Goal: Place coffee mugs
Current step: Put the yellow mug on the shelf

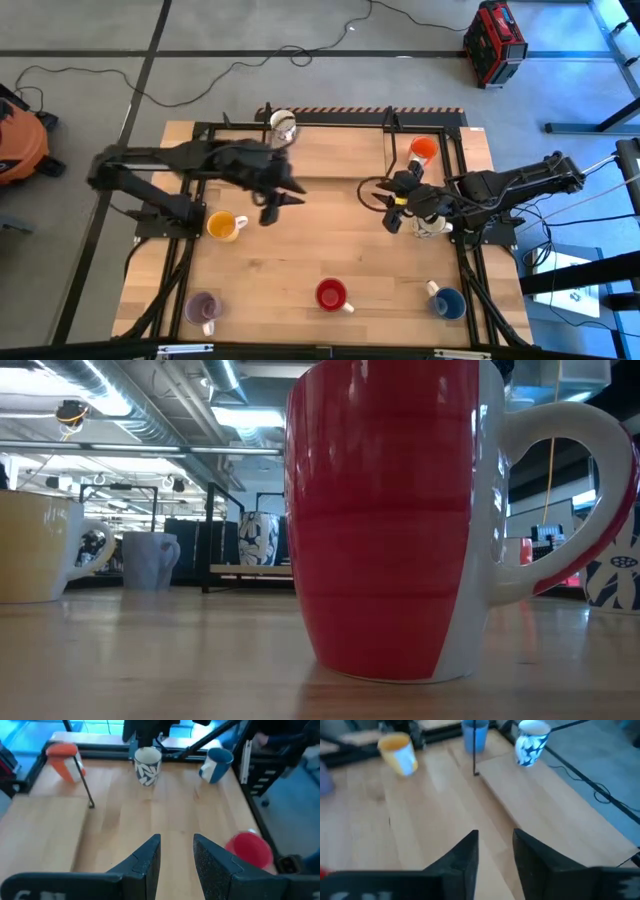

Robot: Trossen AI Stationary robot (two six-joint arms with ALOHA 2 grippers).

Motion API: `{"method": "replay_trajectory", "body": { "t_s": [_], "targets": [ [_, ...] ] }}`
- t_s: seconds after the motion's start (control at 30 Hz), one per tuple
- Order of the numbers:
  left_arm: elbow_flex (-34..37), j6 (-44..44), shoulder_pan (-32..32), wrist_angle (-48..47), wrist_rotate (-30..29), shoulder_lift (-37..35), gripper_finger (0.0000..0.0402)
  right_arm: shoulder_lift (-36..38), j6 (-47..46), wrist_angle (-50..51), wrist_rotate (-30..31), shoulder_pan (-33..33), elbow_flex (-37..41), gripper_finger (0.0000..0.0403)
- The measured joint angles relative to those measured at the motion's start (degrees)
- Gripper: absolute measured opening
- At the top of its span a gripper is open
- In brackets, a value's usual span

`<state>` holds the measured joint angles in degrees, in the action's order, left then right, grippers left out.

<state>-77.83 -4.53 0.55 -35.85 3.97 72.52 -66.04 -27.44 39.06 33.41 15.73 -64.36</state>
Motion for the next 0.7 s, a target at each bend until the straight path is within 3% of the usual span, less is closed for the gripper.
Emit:
{"method": "replay_trajectory", "body": {
  "t_s": [0.17,0.33,0.53,0.7],
  "targets": [
    [9.61,-6.57,2.34,0.51,-0.52,-11.25,0.0110,-0.24,-2.61,-1.83,-3.60,0.00,0.00,0.0175],
    [14.44,-11.55,4.69,-2.45,-0.49,-20.20,0.0110,-0.67,-1.90,-8.42,-6.62,0.00,0.02,0.0217],
    [14.67,-15.03,6.01,-16.27,-3.48,-22.90,0.0110,-3.06,2.10,-16.63,-7.78,0.00,-0.07,0.0224],
    [14.67,-17.79,6.04,-26.62,-4.10,-21.56,0.0110,-6.61,2.12,-16.82,-8.48,0.00,0.04,0.0221]
  ]
}}
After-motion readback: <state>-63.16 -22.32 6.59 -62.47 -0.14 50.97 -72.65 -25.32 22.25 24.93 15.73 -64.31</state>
